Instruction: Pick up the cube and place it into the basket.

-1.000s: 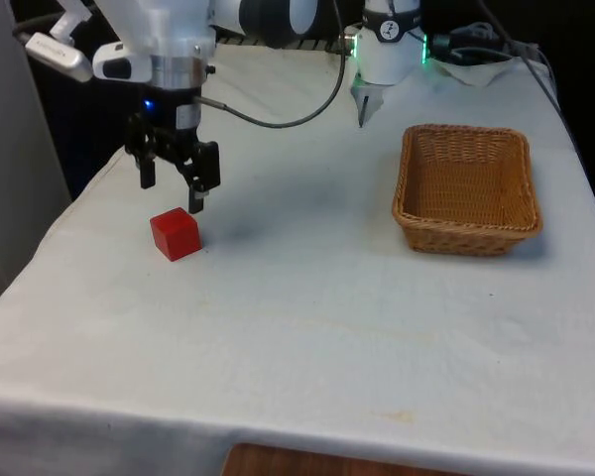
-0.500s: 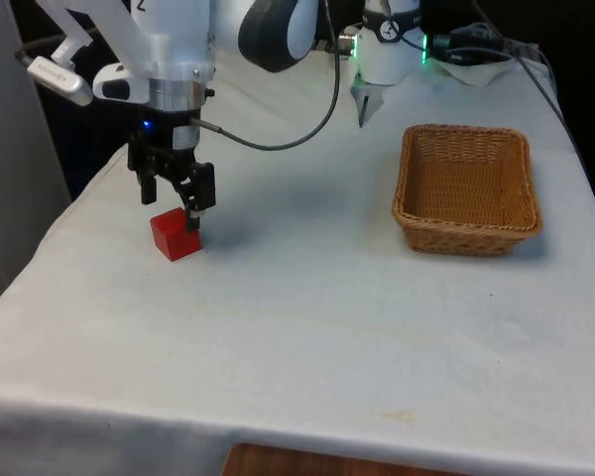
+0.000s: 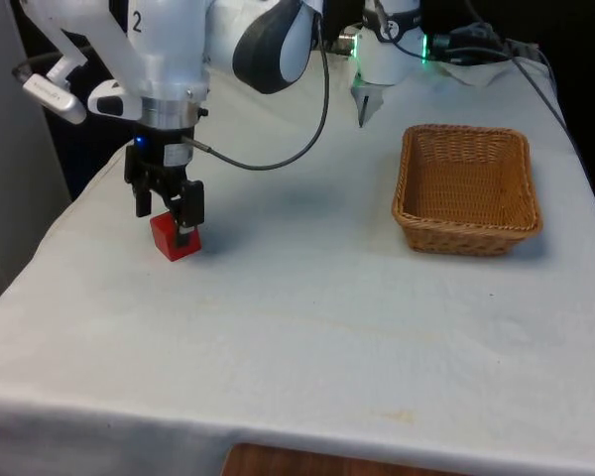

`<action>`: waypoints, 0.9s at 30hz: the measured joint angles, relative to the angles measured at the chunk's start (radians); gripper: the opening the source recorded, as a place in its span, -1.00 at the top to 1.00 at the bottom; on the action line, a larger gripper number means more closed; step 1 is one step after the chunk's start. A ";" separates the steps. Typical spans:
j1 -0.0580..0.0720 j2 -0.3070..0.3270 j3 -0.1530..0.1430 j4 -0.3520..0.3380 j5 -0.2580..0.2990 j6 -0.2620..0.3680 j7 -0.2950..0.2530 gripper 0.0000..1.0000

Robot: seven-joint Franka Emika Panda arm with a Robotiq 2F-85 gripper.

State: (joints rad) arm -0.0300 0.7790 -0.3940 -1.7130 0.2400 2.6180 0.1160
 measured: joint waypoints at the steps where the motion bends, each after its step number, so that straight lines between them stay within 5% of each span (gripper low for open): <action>1: -0.001 0.005 -0.001 0.003 0.002 0.001 0.003 -1.00; 3: -0.001 0.014 -0.003 0.010 0.008 0.003 0.009 -1.00; 5: -0.001 0.023 -0.005 0.015 0.012 0.007 0.014 -0.80; 9: -0.001 0.034 -0.007 0.023 0.013 0.013 0.027 0.10; 10: -0.002 0.037 -0.007 0.025 0.013 0.014 0.031 0.52; 13: -0.002 0.037 -0.008 0.025 0.014 0.014 0.034 0.88; 27: 0.000 0.027 -0.010 0.031 0.014 0.011 0.046 0.87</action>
State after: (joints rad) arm -0.0300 0.8060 -0.4040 -1.6820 0.2540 2.6290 0.1620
